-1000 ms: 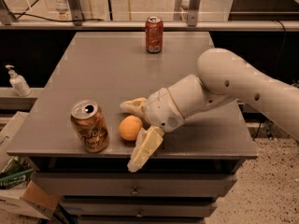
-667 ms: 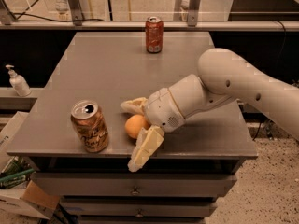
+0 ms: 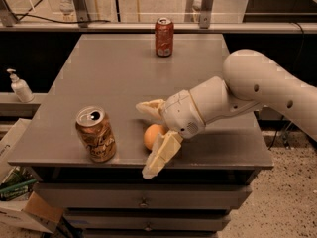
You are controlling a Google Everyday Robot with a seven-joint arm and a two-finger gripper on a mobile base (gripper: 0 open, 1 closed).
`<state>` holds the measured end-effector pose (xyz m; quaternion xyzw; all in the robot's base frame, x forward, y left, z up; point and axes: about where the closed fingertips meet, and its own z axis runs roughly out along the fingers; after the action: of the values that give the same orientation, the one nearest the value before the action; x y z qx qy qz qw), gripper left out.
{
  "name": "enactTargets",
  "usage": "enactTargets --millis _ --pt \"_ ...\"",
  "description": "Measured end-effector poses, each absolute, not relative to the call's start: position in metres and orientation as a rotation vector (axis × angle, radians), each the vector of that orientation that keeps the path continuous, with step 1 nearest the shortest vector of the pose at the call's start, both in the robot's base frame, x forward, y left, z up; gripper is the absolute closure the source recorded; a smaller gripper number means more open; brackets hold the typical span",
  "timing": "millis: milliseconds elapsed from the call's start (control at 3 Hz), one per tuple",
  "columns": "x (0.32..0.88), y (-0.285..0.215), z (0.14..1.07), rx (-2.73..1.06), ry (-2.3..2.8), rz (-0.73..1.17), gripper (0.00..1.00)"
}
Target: Move orange near orange can
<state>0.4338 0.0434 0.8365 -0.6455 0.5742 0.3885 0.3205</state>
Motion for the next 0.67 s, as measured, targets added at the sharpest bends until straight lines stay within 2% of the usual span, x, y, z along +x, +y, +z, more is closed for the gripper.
enactTargets --millis 667 --pt "0.443 0.012 0.851 -1.624 1.511 0.949 0.00"
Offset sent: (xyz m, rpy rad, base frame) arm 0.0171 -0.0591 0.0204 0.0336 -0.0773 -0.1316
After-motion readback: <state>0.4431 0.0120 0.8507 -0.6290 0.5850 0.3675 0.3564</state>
